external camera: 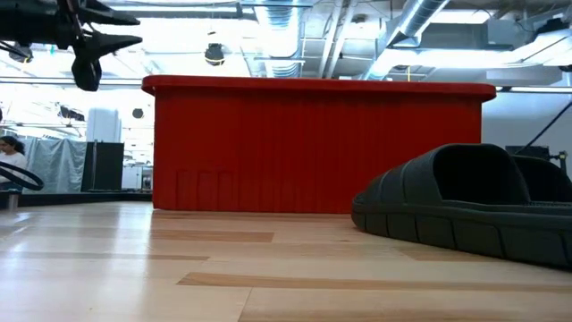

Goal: Pick and place slides into bin
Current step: Put the black slipper into the red bin

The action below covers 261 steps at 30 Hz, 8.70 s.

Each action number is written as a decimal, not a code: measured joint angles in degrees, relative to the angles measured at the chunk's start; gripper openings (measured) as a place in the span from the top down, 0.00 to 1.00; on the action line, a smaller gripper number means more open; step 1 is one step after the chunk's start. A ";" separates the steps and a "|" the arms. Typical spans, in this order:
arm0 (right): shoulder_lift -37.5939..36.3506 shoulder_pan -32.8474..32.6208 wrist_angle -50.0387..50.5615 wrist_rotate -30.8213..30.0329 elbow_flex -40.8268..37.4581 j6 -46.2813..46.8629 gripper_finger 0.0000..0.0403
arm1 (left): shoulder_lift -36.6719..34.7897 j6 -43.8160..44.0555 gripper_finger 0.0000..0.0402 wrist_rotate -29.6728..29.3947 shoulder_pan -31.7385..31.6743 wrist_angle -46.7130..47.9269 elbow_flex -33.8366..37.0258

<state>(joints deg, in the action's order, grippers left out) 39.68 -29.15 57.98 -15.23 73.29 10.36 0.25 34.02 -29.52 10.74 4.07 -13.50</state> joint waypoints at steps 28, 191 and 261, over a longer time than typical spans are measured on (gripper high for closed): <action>16.64 -14.43 11.51 -1.59 -0.62 36.65 0.42 | 0.00 -1.92 0.74 -0.01 -0.01 -4.06 0.00; 73.51 -3.00 26.58 -7.47 39.35 18.40 1.00 | 0.02 -0.22 0.74 11.28 0.00 1.49 0.02; 72.15 52.10 15.10 -20.41 57.17 -33.41 1.00 | 0.00 -1.50 0.74 -2.38 -0.02 1.60 0.00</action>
<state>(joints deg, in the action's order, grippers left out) 111.83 22.96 73.08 -35.64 130.46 -23.06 0.25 32.52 -31.90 10.72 5.67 -13.50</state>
